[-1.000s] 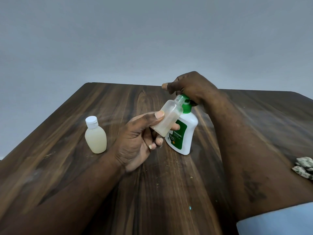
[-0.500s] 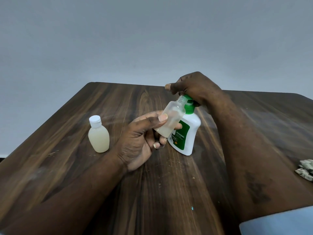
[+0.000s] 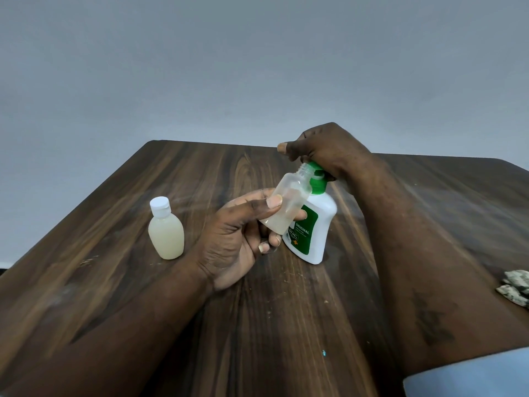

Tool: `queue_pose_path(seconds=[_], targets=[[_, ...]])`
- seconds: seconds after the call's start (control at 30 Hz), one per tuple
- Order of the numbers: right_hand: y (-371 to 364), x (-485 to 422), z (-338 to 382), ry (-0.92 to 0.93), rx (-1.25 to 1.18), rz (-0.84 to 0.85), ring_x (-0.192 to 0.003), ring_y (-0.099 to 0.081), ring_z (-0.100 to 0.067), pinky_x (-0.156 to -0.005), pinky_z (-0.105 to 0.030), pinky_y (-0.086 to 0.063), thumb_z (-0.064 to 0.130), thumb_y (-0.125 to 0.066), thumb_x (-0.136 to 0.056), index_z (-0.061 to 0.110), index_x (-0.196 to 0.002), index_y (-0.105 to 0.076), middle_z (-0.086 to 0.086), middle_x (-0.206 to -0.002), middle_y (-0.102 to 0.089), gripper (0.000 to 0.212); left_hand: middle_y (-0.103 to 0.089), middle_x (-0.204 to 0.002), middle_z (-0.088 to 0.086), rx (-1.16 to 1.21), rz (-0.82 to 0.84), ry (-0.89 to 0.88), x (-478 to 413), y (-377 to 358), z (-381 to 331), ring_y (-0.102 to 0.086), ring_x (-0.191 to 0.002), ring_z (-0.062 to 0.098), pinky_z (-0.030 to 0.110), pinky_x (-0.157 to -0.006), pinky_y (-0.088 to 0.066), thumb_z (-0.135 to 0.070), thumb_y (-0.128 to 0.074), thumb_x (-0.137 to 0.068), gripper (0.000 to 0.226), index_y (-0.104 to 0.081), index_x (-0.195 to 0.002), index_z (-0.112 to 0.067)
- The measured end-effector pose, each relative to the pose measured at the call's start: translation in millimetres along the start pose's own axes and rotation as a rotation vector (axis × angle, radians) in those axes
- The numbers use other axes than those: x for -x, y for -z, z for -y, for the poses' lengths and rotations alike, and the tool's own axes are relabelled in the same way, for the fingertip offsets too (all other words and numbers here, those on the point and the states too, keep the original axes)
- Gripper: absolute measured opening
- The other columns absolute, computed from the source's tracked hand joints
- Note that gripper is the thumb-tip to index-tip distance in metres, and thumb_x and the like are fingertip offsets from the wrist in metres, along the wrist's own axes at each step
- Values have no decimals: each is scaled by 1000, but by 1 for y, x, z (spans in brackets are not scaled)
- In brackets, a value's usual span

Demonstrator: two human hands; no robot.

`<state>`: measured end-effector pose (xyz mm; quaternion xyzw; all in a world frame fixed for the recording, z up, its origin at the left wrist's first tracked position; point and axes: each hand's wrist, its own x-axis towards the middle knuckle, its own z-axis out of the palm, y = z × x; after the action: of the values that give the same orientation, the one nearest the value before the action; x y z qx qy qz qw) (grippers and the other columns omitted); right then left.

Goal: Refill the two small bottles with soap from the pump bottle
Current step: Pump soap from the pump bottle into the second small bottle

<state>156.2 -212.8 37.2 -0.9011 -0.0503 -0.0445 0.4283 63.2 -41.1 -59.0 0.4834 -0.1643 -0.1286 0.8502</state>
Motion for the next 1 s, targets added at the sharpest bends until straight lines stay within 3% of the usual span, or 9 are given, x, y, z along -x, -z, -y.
queue_pose_path(seconds=[0.1, 0.23, 0.3, 0.43, 0.57, 0.7, 0.87, 1.0], targets=[[1, 2, 2, 7, 17, 5, -63, -47, -23, -61, -35, -40, 41, -82, -85, 8, -80, -70, -5, -72, -56, 36, -71, -108, 25, 5, -4, 5, 0, 0, 0, -49, -59, 16, 21, -47, -38, -27, -67, -84, 30, -78, -107, -12], [5, 4, 4, 41, 23, -32, -70, -52, -22, -70, -38, -44, 46, -80, -87, -1, -93, -75, -4, -73, -59, 48, -71, -111, 26, 14, 15, -1, -1, -1, 0, -50, -59, 16, 20, -46, -41, -27, -67, -84, 33, -77, -110, -11], [5, 5, 5, 44, 37, -39, -70, -52, -22, -72, -38, -45, 45, -80, -87, 2, -88, -74, -3, -72, -59, 44, -71, -110, 25, 14, 23, -6, 0, -2, -1, -51, -58, 16, 20, -45, -40, -28, -66, -83, 31, -78, -108, -12], [1, 3, 6, 43, 53, -26, -69, -50, -24, -69, -38, -43, 44, -80, -87, 0, -86, -71, -5, -72, -56, 44, -72, -108, 24, 1, 32, -16, 1, -3, -1, -52, -56, 16, 21, -45, -38, -30, -66, -83, 31, -78, -107, -14], [1, 3, 3, 28, 42, -1, -61, -45, -23, -56, -33, -37, 44, -82, -86, 8, -87, -70, -7, -70, -53, 38, -73, -106, 22, -20, 42, -9, 2, -4, -2, -52, -56, 15, 21, -46, -38, -31, -66, -83, 31, -79, -107, -16], [2, 3, 4, 31, 72, -1, -66, -47, -24, -62, -35, -39, 47, -80, -88, 3, -85, -70, -8, -73, -55, 45, -73, -107, 22, -21, 31, 2, 2, -3, -2, -51, -56, 15, 20, -46, -38, -30, -66, -82, 31, -79, -108, -17], [5, 3, 4, 60, 29, -71, -65, -48, -19, -66, -35, -41, 48, -81, -86, -8, -96, -70, -6, -73, -58, 58, -72, -107, 22, -7, 39, 4, 2, -3, -4, -52, -57, 14, 19, -45, -40, -30, -66, -82, 32, -78, -109, -17], [1, 3, 6, 36, 30, -33, -58, -47, -18, -59, -32, -39, 45, -80, -88, 6, -83, -70, 0, -64, -55, 41, -73, -105, 22, -12, 30, -5, 3, -4, -4, -51, -54, 14, 19, -45, -38, -30, -66, -82, 29, -80, -105, -18]])
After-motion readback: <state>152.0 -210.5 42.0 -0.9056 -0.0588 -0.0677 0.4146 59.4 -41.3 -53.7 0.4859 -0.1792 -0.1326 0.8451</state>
